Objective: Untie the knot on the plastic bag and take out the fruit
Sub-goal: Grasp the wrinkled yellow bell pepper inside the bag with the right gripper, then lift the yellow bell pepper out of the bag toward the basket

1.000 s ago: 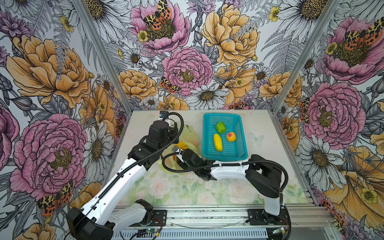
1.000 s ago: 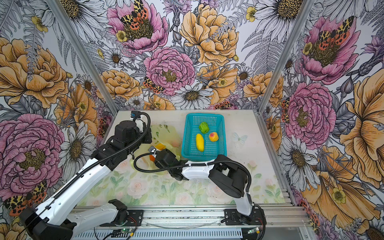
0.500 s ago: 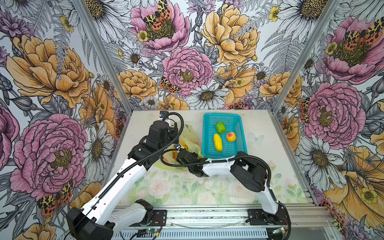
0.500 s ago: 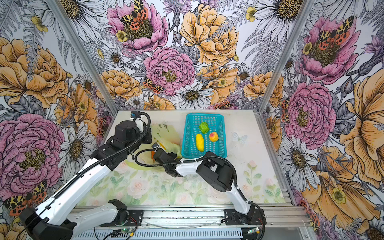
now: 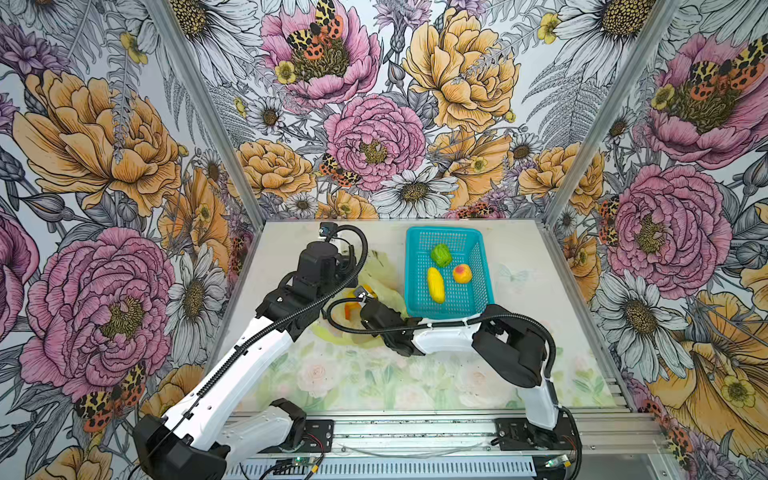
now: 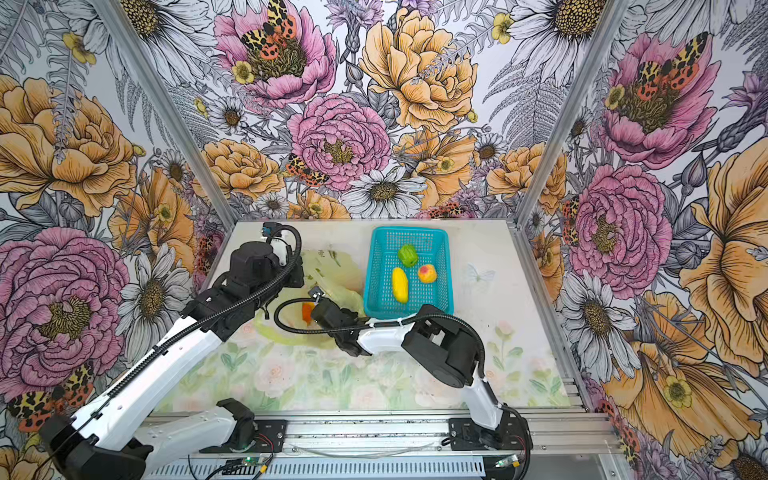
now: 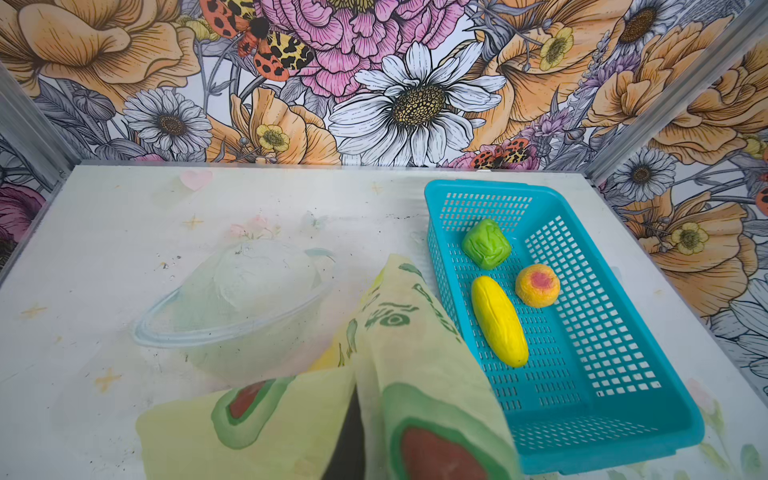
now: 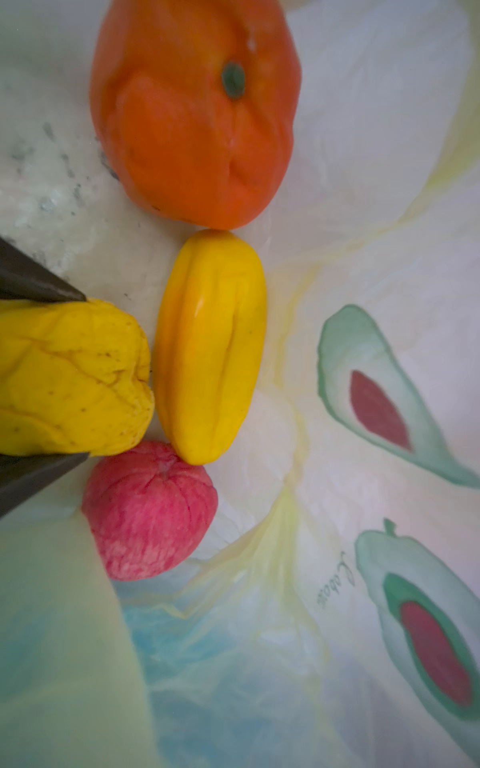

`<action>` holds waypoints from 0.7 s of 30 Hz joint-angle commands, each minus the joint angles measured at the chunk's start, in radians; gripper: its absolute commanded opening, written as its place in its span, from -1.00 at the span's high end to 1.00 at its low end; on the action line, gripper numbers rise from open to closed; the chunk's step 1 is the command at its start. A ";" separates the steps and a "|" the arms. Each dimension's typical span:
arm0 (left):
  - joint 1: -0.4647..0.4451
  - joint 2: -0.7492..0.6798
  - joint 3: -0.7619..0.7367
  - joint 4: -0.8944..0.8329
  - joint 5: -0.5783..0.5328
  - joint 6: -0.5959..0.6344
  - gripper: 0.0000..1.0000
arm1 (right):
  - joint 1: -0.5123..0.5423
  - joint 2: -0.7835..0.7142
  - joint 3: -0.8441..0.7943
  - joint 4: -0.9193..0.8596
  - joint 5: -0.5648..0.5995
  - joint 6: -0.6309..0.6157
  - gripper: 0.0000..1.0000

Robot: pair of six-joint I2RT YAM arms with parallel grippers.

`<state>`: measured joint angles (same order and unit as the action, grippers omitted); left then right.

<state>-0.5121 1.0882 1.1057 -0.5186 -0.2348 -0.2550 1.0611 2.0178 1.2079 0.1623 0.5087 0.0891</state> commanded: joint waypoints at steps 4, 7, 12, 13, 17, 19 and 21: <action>0.008 0.004 -0.001 0.020 0.003 -0.005 1.00 | 0.043 -0.218 -0.134 0.160 -0.092 0.010 0.40; 0.009 0.007 -0.002 0.019 0.001 -0.005 1.00 | 0.071 -0.308 -0.208 0.220 -0.119 -0.009 0.44; 0.011 0.011 0.000 0.018 0.000 -0.007 1.00 | 0.114 -0.484 -0.320 0.314 -0.156 -0.053 0.48; 0.011 0.012 0.001 0.015 -0.002 -0.007 1.00 | 0.122 -0.522 -0.333 0.328 -0.151 -0.069 0.47; 0.013 0.010 0.000 0.015 -0.004 -0.007 1.00 | 0.122 -0.696 -0.334 0.346 -0.118 -0.127 0.53; 0.012 0.007 -0.001 0.014 -0.006 -0.007 1.00 | 0.109 -0.770 -0.326 0.389 -0.106 -0.168 0.54; 0.013 0.010 0.000 0.015 -0.007 -0.007 1.00 | 0.076 -0.821 -0.318 0.442 -0.108 -0.173 0.55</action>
<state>-0.5064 1.0969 1.1057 -0.5186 -0.2352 -0.2554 1.1675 1.2648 0.8654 0.4850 0.3813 -0.0330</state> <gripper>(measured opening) 0.045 0.477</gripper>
